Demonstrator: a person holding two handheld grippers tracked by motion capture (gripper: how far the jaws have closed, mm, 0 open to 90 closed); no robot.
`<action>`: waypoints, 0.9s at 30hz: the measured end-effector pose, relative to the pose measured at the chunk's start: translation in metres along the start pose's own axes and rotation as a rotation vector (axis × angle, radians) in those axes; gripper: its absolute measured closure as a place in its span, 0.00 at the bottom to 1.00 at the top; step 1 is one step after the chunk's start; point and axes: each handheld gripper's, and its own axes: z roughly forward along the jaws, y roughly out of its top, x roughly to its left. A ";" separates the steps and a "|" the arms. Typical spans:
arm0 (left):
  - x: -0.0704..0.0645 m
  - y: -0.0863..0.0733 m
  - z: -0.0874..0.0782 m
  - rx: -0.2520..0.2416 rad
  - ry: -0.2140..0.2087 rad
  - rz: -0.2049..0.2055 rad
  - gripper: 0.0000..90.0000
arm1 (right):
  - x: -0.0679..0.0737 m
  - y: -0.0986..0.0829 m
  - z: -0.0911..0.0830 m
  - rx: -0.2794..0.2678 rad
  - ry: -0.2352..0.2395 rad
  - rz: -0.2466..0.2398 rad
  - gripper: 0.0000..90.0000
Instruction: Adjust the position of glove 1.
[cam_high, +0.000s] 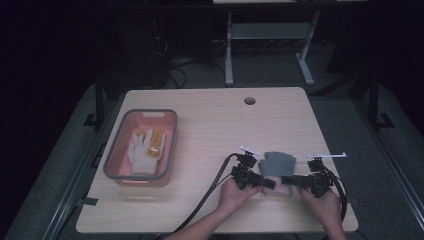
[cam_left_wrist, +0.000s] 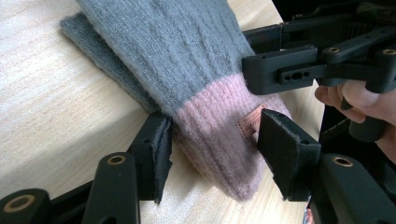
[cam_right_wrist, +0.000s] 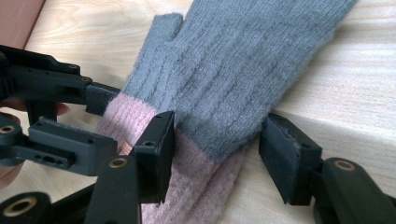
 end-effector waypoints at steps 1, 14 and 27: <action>0.000 0.000 0.000 -0.002 0.000 -0.005 0.51 | 0.000 0.000 0.000 0.004 -0.002 0.002 0.52; 0.010 0.004 0.001 -0.002 -0.047 -0.026 0.59 | 0.001 0.001 0.002 -0.012 0.047 0.016 0.73; 0.017 0.003 -0.012 -0.019 -0.052 -0.009 0.63 | 0.018 0.007 0.004 -0.015 0.047 -0.017 0.77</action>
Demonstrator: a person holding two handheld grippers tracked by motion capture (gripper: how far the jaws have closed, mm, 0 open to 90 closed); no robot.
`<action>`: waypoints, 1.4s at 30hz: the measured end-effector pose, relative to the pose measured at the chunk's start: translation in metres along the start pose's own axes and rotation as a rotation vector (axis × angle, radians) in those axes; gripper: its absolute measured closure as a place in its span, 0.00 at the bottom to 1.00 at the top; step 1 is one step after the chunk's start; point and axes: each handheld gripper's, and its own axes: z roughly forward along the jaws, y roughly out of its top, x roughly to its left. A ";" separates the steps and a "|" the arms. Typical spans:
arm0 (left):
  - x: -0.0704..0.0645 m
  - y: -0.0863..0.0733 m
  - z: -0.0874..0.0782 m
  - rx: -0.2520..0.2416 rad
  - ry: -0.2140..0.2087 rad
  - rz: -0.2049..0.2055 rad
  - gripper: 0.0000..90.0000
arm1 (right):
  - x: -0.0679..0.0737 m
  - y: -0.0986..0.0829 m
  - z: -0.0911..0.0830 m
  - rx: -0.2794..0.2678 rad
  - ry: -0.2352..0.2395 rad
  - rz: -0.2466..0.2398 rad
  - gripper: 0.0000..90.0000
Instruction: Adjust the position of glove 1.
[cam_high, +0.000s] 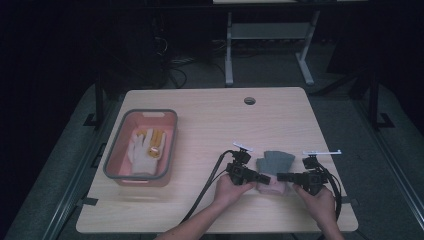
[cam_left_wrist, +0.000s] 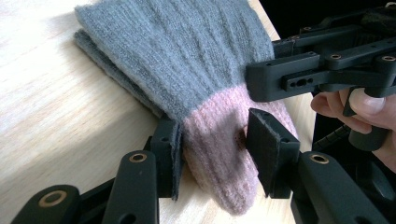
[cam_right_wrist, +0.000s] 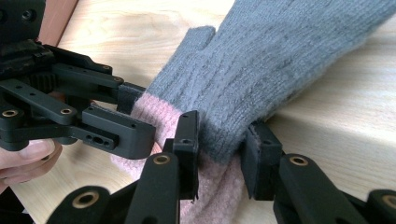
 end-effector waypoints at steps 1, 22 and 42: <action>0.000 0.000 -0.001 0.000 0.001 0.002 0.63 | 0.001 0.000 0.001 -0.001 -0.002 -0.003 0.77; 0.001 0.001 0.003 0.012 0.009 -0.020 0.63 | -0.012 -0.004 0.008 0.015 0.052 0.079 0.74; 0.003 0.000 -0.040 -0.062 -0.008 0.006 0.66 | 0.025 0.015 0.007 -0.017 0.060 -0.006 0.76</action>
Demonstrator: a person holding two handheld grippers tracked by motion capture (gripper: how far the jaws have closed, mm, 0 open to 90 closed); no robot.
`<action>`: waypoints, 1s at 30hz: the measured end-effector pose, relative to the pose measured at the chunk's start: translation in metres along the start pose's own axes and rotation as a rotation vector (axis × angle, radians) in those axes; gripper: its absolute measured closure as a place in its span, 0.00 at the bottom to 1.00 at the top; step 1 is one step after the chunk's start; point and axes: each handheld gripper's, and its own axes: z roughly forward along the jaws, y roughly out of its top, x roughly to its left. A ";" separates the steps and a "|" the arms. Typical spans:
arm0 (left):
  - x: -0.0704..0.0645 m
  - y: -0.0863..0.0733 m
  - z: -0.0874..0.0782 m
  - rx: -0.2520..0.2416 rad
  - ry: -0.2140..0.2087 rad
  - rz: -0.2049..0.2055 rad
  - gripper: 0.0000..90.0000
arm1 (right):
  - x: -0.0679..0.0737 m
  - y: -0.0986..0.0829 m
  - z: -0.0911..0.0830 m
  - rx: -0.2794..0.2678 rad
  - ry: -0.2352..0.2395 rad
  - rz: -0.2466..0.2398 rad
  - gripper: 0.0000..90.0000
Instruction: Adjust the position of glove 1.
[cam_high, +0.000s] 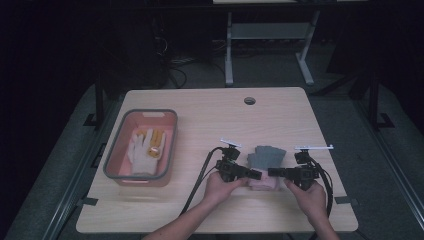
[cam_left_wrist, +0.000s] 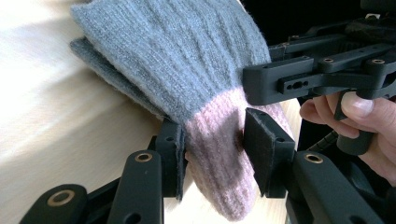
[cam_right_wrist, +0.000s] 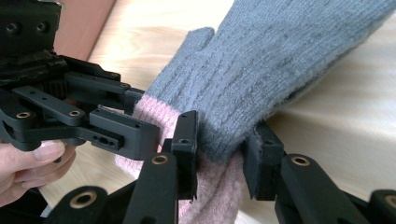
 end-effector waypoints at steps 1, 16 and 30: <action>0.000 0.001 -0.004 -0.008 0.003 0.003 0.66 | 0.003 0.003 0.001 -0.005 0.003 -0.011 0.76; -0.002 0.008 -0.050 -0.060 0.036 0.030 0.65 | 0.039 0.027 0.010 -0.024 0.052 -0.064 0.76; -0.002 0.008 -0.075 -0.083 0.060 0.041 0.65 | 0.059 0.038 0.018 -0.021 0.076 -0.088 0.76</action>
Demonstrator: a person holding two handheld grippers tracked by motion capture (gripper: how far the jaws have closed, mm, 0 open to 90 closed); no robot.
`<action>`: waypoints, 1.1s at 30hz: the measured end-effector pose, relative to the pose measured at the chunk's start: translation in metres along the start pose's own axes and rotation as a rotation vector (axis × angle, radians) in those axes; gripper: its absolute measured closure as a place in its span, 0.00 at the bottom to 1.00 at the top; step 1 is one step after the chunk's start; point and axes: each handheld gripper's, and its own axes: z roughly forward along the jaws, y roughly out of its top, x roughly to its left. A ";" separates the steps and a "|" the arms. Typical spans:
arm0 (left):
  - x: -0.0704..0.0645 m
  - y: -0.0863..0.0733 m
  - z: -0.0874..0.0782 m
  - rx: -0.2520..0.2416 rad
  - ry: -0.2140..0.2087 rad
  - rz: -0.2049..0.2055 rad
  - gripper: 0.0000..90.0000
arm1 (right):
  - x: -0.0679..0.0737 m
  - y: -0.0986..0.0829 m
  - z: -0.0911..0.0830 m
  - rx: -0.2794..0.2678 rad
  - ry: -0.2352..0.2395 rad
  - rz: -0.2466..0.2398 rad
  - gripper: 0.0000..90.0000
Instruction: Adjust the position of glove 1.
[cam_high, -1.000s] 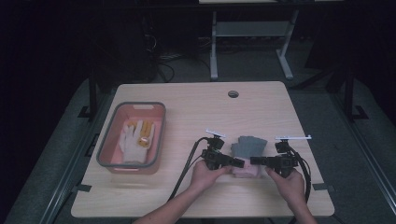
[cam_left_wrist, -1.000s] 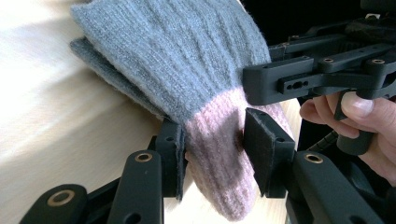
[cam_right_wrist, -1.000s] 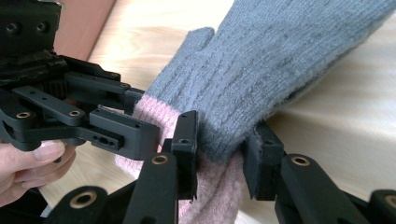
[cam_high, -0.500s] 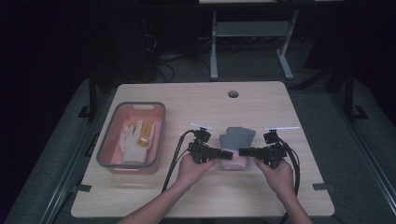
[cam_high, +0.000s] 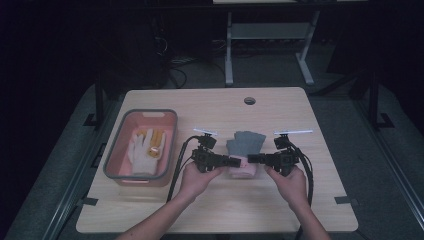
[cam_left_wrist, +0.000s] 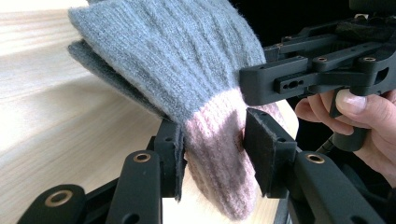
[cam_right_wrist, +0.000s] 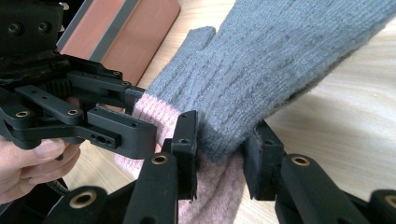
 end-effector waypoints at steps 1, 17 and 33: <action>0.000 0.000 -0.001 -0.006 0.002 0.000 0.65 | 0.001 0.001 0.001 0.002 0.002 -0.002 0.76; 0.006 0.001 -0.028 -0.035 0.027 -0.002 0.65 | 0.022 0.017 0.014 0.015 0.015 -0.039 0.76; 0.014 0.003 -0.047 -0.054 0.041 -0.005 0.65 | 0.037 0.030 0.026 0.028 0.024 -0.059 0.76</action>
